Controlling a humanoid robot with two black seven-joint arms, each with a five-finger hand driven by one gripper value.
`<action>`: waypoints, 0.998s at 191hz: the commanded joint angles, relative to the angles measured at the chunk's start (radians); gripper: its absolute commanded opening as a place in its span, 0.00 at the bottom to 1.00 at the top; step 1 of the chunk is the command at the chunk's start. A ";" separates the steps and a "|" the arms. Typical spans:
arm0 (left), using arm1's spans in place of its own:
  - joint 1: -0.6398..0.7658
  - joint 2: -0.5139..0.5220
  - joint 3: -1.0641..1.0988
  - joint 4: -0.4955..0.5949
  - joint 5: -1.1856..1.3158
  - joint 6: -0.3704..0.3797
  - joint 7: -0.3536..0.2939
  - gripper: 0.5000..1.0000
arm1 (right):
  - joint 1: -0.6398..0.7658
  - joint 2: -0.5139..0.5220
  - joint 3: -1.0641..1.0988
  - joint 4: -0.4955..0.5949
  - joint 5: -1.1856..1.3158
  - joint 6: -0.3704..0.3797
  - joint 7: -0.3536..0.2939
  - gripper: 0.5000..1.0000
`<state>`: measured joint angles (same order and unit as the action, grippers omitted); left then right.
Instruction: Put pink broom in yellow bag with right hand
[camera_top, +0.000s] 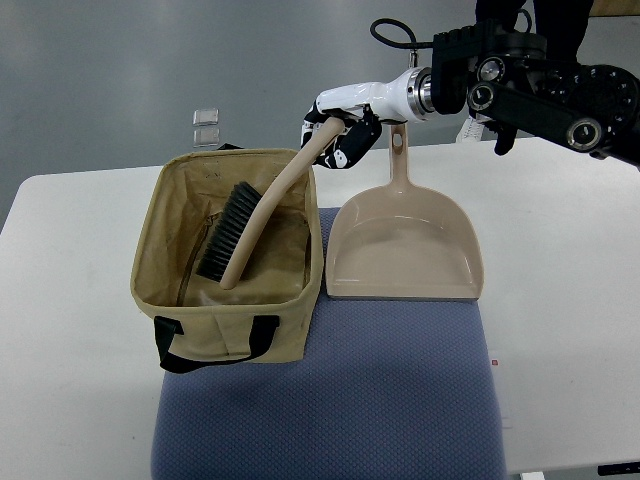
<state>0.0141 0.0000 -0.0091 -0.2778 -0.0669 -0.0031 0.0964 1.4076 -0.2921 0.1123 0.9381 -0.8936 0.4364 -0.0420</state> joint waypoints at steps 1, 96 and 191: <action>0.000 0.000 0.000 0.000 -0.001 0.000 0.000 1.00 | -0.004 0.002 0.003 -0.002 -0.001 0.002 0.001 0.83; 0.000 0.000 0.001 0.000 0.001 0.002 0.000 1.00 | 0.002 -0.130 0.257 -0.004 0.028 -0.015 -0.002 0.86; 0.000 0.000 0.001 0.006 -0.001 0.002 0.000 1.00 | -0.443 -0.096 0.902 -0.019 0.639 -0.337 0.151 0.86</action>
<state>0.0139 0.0000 -0.0091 -0.2722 -0.0676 -0.0017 0.0967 1.0566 -0.4398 0.9173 0.9257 -0.3653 0.1553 0.0383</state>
